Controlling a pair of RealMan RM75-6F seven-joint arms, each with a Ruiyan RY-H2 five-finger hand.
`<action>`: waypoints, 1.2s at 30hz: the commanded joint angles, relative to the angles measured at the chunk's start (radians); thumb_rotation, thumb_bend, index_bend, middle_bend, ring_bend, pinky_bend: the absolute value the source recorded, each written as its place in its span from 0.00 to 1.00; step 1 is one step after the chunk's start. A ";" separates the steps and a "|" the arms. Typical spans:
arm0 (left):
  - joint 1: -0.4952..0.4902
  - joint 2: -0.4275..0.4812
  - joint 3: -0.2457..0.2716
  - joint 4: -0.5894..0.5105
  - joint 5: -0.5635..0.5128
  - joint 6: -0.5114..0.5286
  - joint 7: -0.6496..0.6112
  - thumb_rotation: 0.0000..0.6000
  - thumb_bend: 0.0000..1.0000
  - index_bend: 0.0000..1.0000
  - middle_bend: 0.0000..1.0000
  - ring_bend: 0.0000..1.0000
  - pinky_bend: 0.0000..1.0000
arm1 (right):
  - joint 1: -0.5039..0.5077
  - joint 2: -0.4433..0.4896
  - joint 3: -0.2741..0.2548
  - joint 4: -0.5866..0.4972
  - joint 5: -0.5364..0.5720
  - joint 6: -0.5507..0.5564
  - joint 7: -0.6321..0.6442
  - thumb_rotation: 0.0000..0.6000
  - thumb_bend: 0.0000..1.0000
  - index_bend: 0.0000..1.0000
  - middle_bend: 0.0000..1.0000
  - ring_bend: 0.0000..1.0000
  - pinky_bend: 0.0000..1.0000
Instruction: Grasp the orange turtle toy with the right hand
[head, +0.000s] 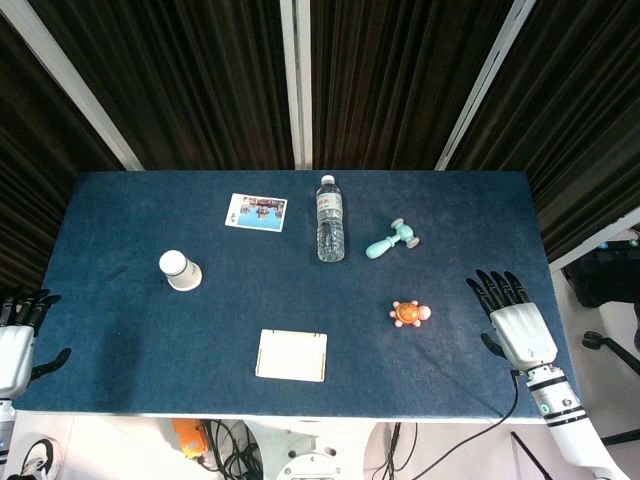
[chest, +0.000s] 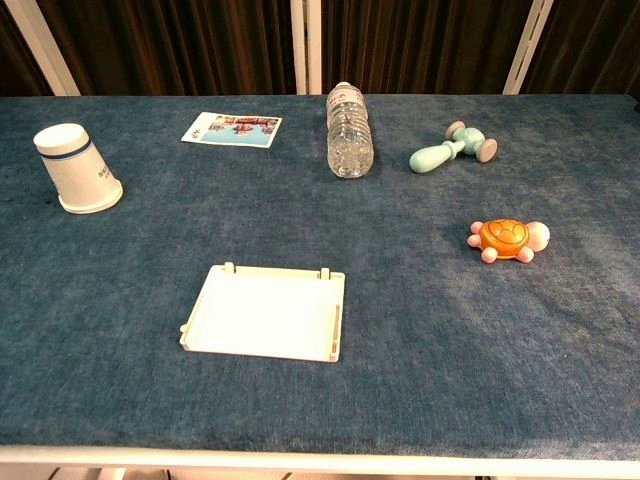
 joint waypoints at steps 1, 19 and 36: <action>0.004 0.001 0.003 -0.006 0.009 0.011 0.007 1.00 0.16 0.20 0.14 0.00 0.06 | -0.010 0.001 -0.005 -0.002 -0.013 0.019 0.007 1.00 0.15 0.00 0.00 0.00 0.00; 0.003 -0.015 -0.002 0.015 0.004 0.003 -0.010 1.00 0.16 0.20 0.14 0.00 0.06 | 0.063 -0.007 0.009 -0.030 0.025 -0.119 -0.079 1.00 0.14 0.00 0.02 0.00 0.00; 0.016 -0.014 0.002 0.043 0.007 0.010 -0.055 1.00 0.16 0.21 0.14 0.00 0.06 | 0.193 -0.197 0.061 0.056 0.141 -0.265 -0.206 1.00 0.19 0.01 0.14 0.00 0.00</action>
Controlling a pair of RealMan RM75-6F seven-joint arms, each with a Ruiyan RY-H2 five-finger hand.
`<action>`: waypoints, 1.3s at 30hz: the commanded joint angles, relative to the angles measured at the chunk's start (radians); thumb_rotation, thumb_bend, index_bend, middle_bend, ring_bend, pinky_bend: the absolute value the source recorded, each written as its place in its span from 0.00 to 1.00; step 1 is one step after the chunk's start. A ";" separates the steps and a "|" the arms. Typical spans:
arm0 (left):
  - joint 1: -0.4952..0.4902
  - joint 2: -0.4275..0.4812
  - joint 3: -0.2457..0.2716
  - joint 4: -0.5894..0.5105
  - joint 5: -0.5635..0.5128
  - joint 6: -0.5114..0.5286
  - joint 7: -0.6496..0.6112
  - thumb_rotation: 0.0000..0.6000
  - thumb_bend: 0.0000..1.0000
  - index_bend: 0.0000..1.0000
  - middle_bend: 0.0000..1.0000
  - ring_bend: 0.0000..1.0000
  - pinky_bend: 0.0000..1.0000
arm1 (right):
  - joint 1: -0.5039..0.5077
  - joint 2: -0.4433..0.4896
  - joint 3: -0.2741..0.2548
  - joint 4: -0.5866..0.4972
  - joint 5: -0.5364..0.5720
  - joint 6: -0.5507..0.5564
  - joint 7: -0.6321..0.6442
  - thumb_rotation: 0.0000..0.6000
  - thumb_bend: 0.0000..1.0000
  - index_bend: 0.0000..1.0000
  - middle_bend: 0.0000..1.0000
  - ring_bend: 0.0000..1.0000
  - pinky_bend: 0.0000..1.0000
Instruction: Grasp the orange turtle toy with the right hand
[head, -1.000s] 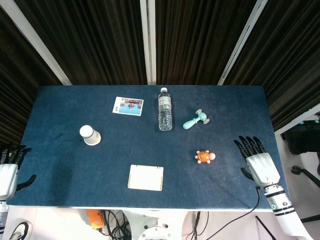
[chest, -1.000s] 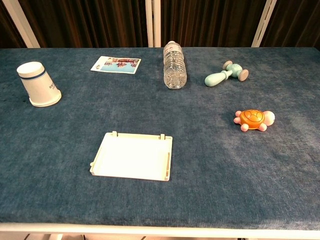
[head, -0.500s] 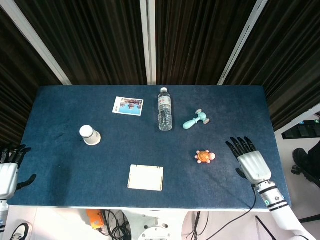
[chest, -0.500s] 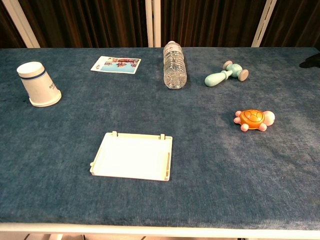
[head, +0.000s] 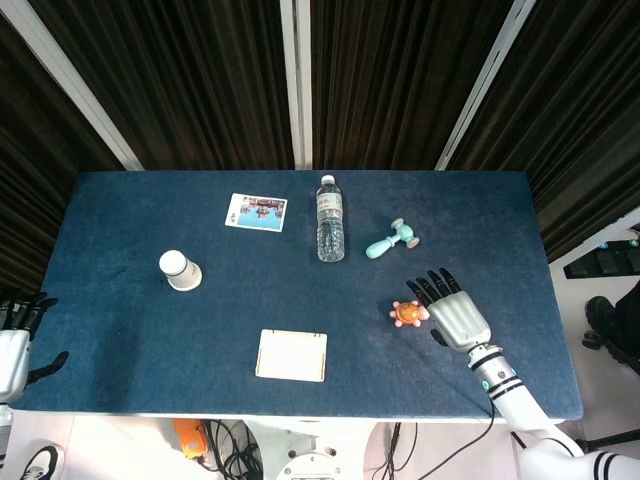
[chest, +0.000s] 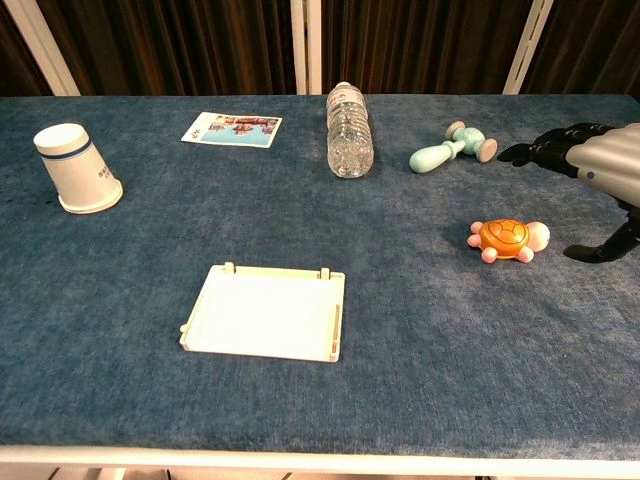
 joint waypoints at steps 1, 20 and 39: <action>0.000 -0.002 -0.002 0.006 -0.006 -0.003 -0.007 1.00 0.16 0.21 0.14 0.00 0.06 | 0.018 -0.038 0.003 0.039 0.013 -0.013 -0.004 1.00 0.20 0.02 0.15 0.00 0.00; 0.010 -0.008 0.002 0.040 -0.019 -0.015 -0.041 1.00 0.16 0.21 0.14 0.00 0.06 | 0.058 -0.184 -0.018 0.208 -0.044 0.020 0.055 1.00 0.28 0.49 0.47 0.09 0.00; 0.012 -0.007 0.002 0.038 -0.015 -0.014 -0.037 1.00 0.16 0.21 0.14 0.00 0.06 | 0.047 -0.252 -0.053 0.350 -0.123 0.092 0.144 1.00 0.25 0.83 0.78 0.37 0.00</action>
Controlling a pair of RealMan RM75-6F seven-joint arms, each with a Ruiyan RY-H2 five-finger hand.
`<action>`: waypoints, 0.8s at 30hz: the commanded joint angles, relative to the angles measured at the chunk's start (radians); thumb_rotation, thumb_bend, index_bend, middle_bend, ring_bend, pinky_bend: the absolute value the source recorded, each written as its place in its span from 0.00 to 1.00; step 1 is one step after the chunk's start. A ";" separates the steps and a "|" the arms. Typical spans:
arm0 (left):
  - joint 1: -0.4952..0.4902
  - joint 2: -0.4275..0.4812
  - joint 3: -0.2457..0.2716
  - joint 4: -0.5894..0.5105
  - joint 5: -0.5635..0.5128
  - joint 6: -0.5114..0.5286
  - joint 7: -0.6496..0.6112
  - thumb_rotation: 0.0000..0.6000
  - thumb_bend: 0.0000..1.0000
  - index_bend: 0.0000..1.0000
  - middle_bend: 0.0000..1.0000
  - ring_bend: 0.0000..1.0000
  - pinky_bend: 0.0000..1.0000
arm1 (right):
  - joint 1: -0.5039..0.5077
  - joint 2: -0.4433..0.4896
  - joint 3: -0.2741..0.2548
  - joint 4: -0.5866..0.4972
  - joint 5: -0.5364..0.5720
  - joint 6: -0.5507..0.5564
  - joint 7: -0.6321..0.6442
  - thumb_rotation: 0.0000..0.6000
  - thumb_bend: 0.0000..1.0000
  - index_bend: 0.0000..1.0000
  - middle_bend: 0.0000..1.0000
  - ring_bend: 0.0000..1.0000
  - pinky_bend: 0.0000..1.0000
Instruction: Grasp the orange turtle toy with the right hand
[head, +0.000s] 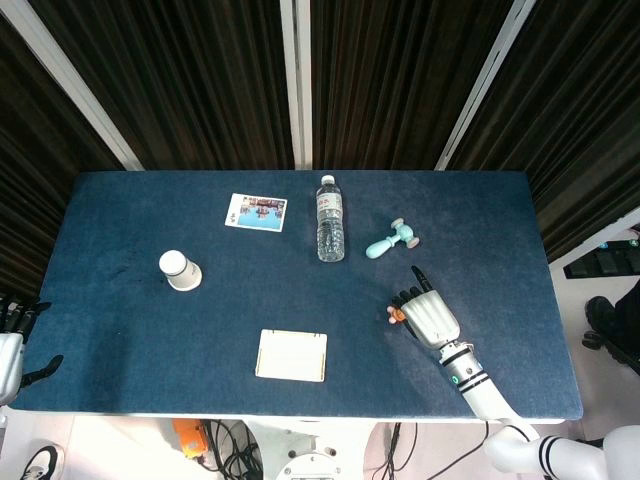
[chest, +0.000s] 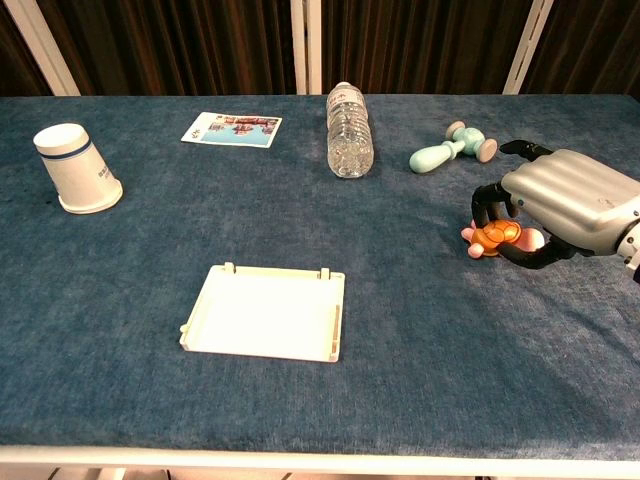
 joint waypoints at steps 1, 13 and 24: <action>0.000 0.000 0.000 -0.001 0.001 0.000 0.001 1.00 0.16 0.21 0.14 0.00 0.06 | 0.004 0.030 -0.008 -0.028 0.007 -0.030 0.018 1.00 0.17 0.70 0.69 0.31 0.00; 0.001 0.004 0.001 -0.012 0.005 0.002 0.006 1.00 0.16 0.21 0.14 0.00 0.06 | 0.008 0.177 -0.004 -0.221 0.033 -0.066 0.023 1.00 0.09 0.19 0.26 0.02 0.00; 0.000 0.005 -0.001 -0.007 0.002 -0.003 -0.003 1.00 0.16 0.21 0.14 0.00 0.06 | 0.022 0.133 0.014 -0.191 0.092 -0.101 -0.052 1.00 0.28 0.38 0.47 0.07 0.00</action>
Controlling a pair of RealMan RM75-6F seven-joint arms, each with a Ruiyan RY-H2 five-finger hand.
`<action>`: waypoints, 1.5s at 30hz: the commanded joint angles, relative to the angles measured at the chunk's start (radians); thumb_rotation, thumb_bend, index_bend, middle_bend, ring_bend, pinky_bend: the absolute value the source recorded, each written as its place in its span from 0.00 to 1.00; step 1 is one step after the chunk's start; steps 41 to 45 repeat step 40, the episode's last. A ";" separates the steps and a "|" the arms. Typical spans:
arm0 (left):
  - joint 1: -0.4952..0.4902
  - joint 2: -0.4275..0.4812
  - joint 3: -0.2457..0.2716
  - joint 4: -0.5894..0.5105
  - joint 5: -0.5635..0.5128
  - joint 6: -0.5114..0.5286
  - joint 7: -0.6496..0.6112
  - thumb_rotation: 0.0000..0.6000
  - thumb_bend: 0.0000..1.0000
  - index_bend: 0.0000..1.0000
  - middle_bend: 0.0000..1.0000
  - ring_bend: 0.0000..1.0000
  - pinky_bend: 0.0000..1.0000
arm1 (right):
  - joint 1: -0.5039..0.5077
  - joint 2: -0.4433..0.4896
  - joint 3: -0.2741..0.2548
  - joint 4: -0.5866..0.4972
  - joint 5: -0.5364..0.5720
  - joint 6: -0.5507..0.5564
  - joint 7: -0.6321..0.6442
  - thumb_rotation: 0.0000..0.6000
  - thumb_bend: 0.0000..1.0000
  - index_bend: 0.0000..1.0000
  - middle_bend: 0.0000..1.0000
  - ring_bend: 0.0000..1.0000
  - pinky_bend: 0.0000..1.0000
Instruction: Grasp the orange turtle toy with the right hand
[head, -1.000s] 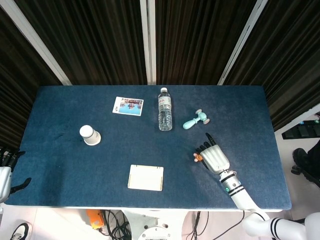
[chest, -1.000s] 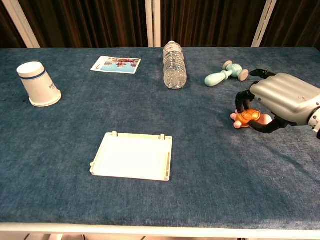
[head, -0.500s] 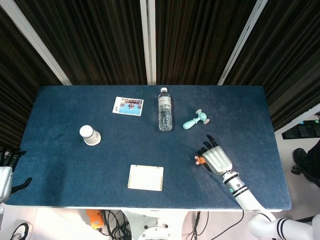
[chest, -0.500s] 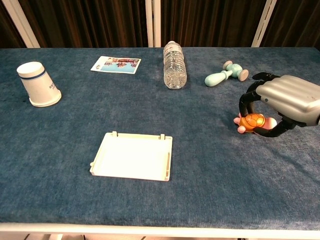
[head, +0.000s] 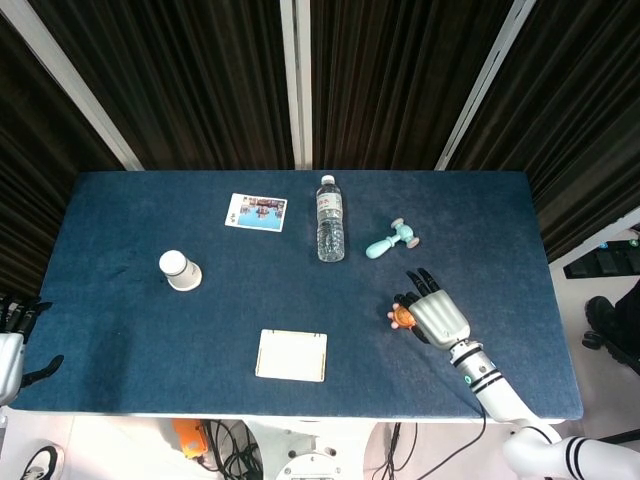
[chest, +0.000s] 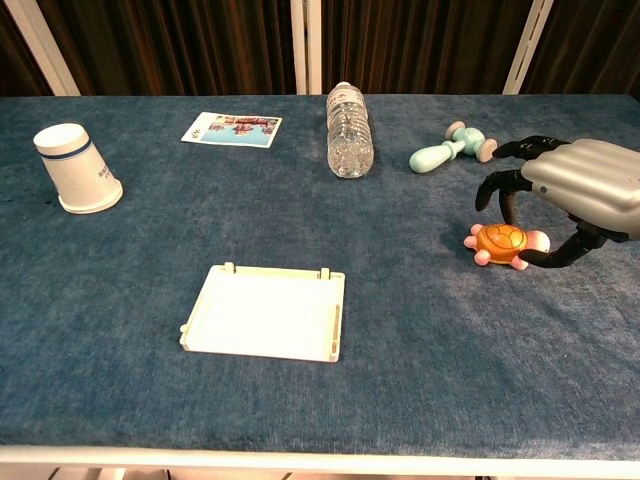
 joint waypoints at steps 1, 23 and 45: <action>0.000 0.001 -0.001 0.000 -0.001 0.000 -0.001 1.00 0.16 0.21 0.14 0.00 0.06 | 0.007 -0.025 0.010 0.017 0.027 -0.015 -0.031 1.00 0.30 0.43 0.48 0.08 0.00; 0.001 0.002 -0.003 0.004 0.005 0.005 -0.007 1.00 0.16 0.21 0.14 0.00 0.06 | -0.007 -0.050 -0.007 0.063 -0.016 0.046 -0.010 1.00 0.15 0.53 0.54 0.21 0.00; -0.013 0.020 -0.015 -0.039 0.008 0.006 0.036 1.00 0.16 0.21 0.14 0.00 0.06 | -0.157 0.204 -0.020 -0.095 -0.110 0.323 0.134 1.00 0.01 0.00 0.00 0.00 0.00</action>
